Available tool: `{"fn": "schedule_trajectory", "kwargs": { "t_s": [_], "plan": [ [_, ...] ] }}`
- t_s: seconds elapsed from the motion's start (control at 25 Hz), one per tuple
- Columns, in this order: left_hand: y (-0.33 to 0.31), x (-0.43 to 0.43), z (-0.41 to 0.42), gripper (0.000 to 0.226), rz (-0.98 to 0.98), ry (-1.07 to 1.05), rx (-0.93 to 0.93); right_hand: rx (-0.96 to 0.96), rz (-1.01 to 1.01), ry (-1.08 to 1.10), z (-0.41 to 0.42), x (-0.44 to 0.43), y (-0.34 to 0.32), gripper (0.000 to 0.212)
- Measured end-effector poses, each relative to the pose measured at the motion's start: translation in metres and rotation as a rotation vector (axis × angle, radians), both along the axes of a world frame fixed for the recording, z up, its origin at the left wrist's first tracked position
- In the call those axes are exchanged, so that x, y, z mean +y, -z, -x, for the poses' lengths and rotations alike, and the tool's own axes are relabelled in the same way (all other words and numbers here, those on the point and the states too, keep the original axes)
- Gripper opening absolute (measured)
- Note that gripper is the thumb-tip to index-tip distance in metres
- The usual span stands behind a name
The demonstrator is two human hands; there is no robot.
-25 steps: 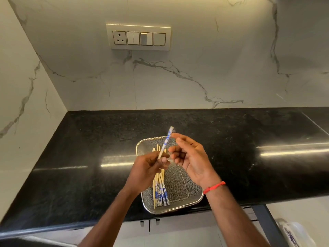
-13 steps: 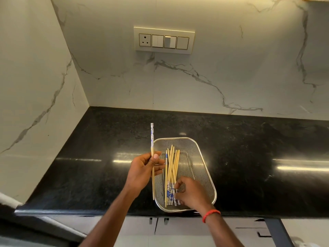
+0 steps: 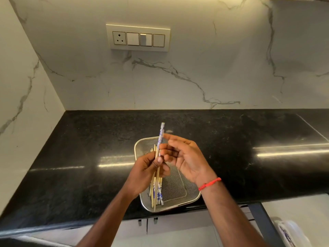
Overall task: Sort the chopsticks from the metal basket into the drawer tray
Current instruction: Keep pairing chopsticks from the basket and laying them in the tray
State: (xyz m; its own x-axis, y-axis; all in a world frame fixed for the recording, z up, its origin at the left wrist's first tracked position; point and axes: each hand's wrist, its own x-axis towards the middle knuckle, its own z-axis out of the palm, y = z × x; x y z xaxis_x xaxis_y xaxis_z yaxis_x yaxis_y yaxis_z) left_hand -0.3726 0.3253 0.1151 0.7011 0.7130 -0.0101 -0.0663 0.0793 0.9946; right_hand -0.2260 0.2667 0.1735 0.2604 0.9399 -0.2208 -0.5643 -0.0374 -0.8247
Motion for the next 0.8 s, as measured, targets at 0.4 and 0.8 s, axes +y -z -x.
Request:
{"fn": "schedule_trajectory", "kwargs": {
  "t_s": [0.4,0.8],
  "plan": [
    [0.012,0.016,0.037,0.021,0.182,-0.328,0.112,-1.418,0.507,-0.346,0.03,-0.031,0.126,0.02],
    [0.006,0.013,0.02,0.023,0.137,-0.23,0.088,-0.49,0.196,-0.416,-0.007,-0.055,0.022,0.019]
  ]
}}
